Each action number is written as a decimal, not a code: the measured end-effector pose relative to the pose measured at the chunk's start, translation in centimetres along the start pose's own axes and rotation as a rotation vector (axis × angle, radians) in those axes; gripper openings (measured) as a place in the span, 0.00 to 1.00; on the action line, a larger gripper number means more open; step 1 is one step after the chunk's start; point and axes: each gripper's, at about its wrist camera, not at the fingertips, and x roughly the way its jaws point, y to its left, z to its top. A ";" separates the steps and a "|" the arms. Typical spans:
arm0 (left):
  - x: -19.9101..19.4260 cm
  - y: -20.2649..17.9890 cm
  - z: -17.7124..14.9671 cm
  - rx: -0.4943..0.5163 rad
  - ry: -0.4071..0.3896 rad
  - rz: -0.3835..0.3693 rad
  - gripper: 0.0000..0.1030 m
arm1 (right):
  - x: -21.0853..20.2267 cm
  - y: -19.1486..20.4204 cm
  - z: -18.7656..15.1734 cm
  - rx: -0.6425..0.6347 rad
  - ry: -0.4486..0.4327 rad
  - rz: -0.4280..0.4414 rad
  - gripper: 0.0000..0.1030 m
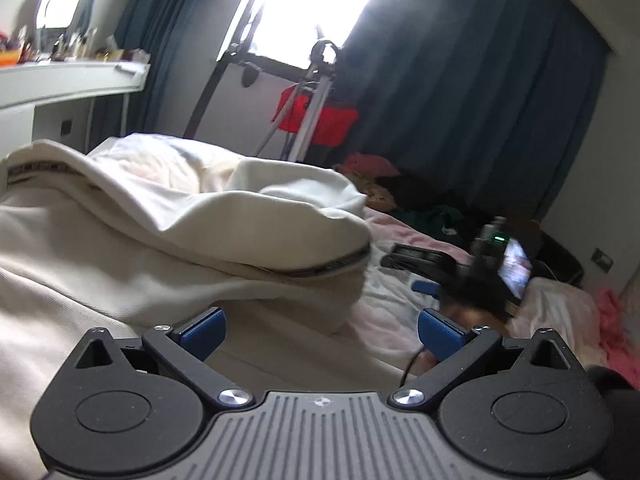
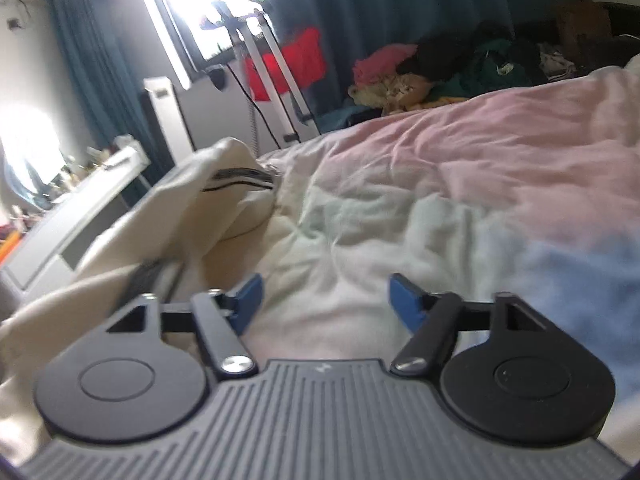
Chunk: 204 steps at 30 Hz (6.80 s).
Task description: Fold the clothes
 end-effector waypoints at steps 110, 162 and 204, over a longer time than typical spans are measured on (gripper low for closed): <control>2.2 -2.7 -2.5 0.103 0.016 0.008 1.00 | -19.5 -27.8 -2.9 0.402 -0.126 -0.692 0.06; -14.3 28.2 -0.5 -0.935 0.014 0.392 0.89 | -39.4 -23.6 -10.2 0.619 -0.218 -0.580 0.84; -18.8 26.4 3.2 -0.942 -0.154 0.250 0.11 | -42.6 -26.0 -10.4 0.815 -0.378 -0.428 0.05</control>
